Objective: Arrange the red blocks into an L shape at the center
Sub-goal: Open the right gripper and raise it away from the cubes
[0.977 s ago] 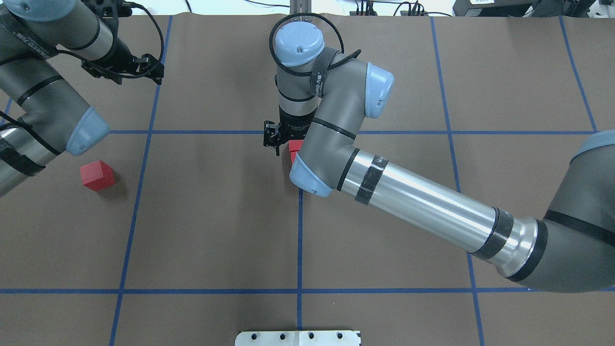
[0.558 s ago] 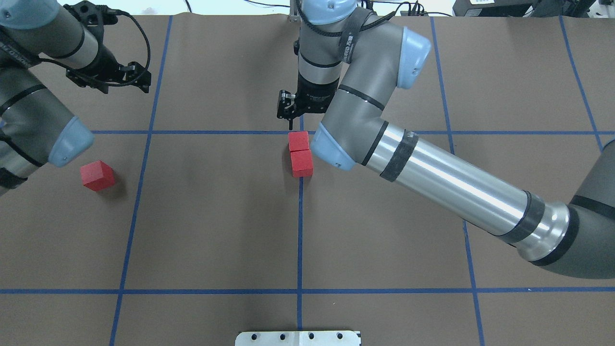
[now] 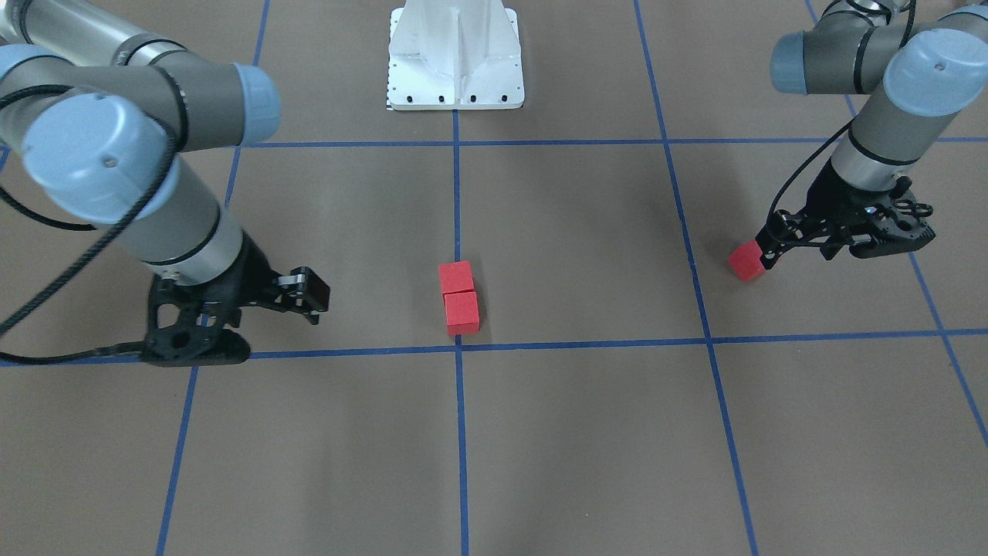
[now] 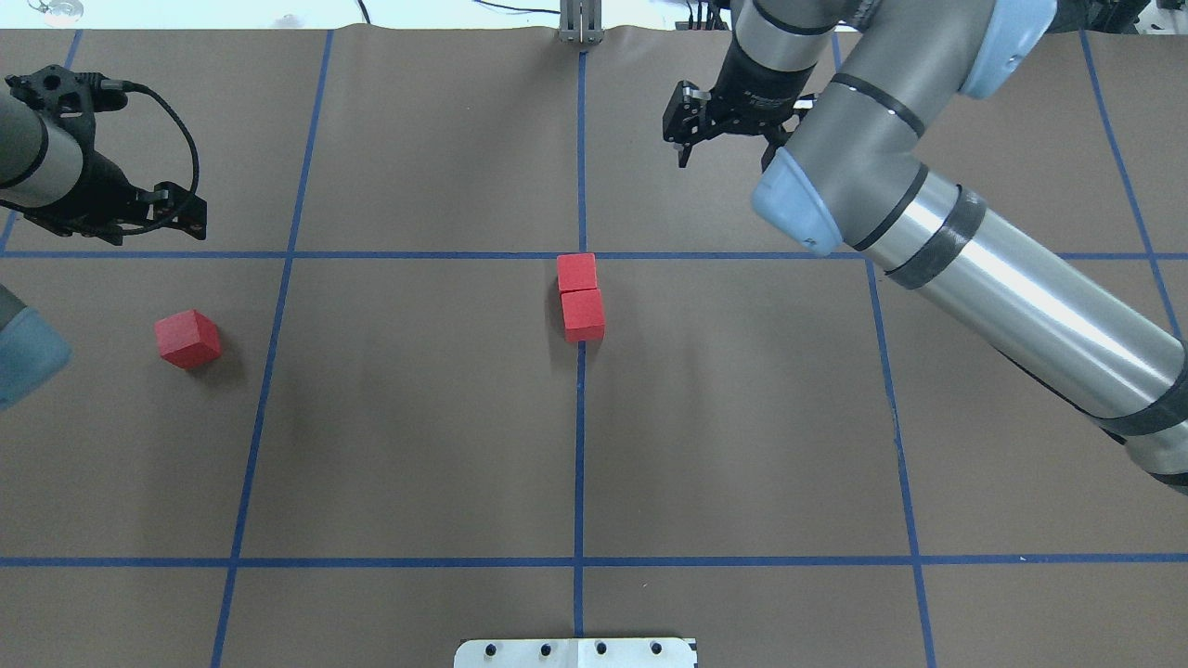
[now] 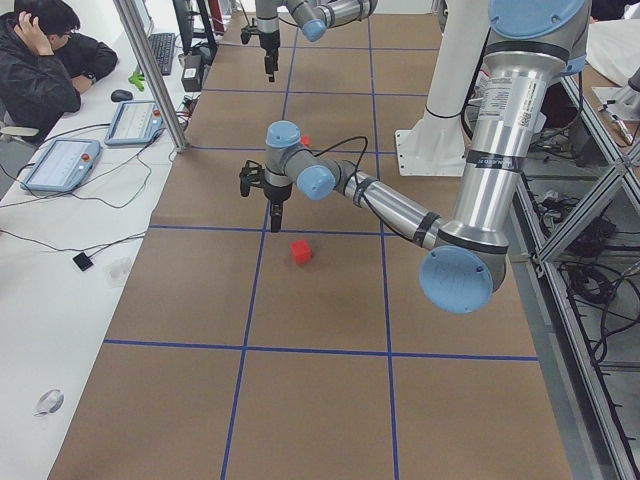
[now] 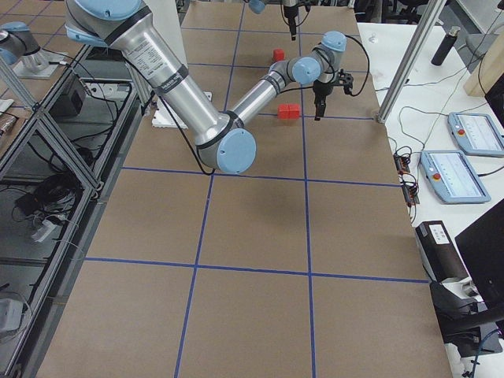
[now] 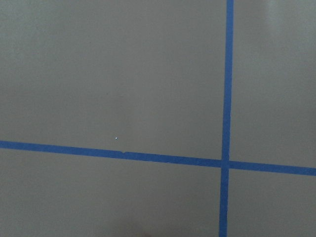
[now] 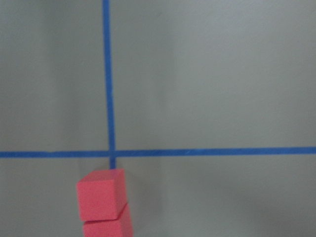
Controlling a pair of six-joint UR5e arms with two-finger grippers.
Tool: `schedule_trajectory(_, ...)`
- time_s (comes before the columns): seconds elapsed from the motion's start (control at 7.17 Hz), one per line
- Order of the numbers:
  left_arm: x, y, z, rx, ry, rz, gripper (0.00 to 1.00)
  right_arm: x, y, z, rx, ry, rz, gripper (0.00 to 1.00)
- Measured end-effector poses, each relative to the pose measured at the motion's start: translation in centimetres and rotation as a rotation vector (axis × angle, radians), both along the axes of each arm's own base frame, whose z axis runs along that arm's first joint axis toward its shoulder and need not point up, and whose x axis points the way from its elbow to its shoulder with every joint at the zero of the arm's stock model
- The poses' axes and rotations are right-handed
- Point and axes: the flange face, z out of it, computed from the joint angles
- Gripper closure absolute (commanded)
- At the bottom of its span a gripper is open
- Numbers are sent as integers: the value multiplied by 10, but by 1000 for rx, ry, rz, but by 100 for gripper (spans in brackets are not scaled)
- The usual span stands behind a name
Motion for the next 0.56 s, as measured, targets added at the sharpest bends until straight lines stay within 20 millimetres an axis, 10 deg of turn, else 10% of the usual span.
schedule_trajectory(0.56, -5, 15, -23, -8, 65, -6, 0, 57, -19, 38, 33, 22, -2, 1)
